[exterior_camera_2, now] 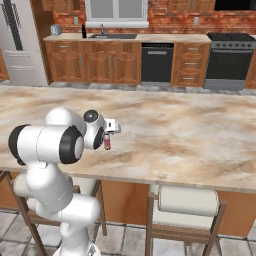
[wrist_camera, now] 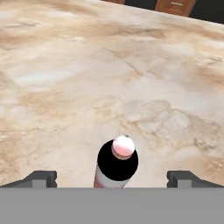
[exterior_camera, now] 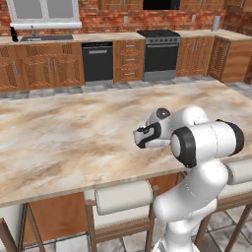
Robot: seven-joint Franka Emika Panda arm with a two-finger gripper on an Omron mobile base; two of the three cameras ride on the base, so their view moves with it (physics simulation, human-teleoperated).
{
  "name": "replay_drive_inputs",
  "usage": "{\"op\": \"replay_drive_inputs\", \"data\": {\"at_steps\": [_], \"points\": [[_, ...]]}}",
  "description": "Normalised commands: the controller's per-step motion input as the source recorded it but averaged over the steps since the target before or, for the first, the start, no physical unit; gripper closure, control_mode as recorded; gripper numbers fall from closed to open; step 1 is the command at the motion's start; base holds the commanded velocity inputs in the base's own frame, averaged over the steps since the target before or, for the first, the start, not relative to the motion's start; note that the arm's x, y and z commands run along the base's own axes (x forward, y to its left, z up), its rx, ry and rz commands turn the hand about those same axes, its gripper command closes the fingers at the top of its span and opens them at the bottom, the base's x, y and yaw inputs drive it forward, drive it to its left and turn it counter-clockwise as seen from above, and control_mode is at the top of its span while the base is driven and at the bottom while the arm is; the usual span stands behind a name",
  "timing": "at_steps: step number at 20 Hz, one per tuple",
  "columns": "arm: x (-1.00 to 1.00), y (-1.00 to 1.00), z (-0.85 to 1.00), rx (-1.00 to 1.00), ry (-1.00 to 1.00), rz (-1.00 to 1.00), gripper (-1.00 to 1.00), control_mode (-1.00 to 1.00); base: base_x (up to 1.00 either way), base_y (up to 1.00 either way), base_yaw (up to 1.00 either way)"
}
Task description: Place the large bottle from the dining counter next to the other large bottle outside the sink, and place the small bottle from the dining counter next to the other small bottle inside the sink.
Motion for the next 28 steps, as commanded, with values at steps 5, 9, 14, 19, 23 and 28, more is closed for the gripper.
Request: {"op": "replay_drive_inputs", "data": {"at_steps": [5,9,14,19,23,28], "points": [[0.23,-0.06,-0.05,0.0,0.0,0.0,-1.0,-1.0,0.0,0.0,0.0],[0.22,-0.04,-0.05,0.0,0.0,0.0,-1.0,-1.0,0.0,0.0,0.0],[0.2,-0.01,-0.06,0.0,0.0,0.0,-1.0,-1.0,0.0,0.0,0.0],[0.2,0.0,-0.08,0.0,0.0,0.0,-1.0,-1.0,0.0,0.0,0.0],[0.15,0.0,-0.07,0.0,0.0,0.0,1.0,-1.0,0.0,0.0,0.0],[0.01,0.0,-0.02,0.0,0.0,0.0,1.0,-1.0,0.0,0.0,0.0]]}}
